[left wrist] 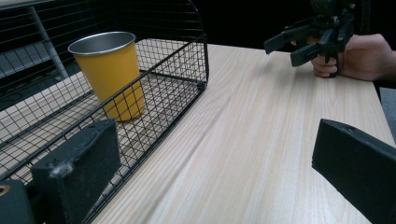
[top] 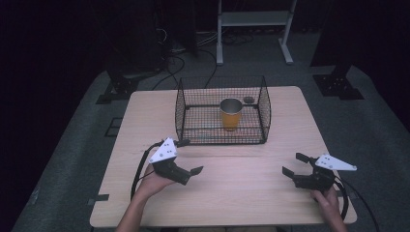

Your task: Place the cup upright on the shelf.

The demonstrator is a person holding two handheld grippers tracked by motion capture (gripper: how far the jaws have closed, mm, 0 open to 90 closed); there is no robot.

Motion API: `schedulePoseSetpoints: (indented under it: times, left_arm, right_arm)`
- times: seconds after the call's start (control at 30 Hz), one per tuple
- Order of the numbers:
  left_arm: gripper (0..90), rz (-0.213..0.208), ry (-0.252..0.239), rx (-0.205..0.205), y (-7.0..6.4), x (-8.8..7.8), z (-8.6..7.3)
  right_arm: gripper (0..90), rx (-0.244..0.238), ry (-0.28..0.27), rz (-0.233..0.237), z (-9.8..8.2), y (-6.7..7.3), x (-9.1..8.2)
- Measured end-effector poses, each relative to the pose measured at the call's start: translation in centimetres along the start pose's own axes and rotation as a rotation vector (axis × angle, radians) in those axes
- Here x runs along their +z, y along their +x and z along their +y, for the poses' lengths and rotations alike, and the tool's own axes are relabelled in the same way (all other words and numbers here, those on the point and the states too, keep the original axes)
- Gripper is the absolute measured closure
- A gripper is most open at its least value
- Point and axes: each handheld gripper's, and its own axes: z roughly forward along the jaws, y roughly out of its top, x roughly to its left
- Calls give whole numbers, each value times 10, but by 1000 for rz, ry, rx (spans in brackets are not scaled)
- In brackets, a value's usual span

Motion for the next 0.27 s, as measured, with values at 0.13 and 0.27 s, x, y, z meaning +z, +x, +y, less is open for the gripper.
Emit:
schedulePoseSetpoints:
  times: [0.13, 0.27]
  left_arm:
    - [7, 26, -3, 6, -8, -2, -5]
    - [7, 54, -51, -3, -17, -6, -11]
  right_arm:
    - [129, 3, -2, 3, 0, 0, 0]
    - [129, -2, -1, 5, 0, 0, 0]
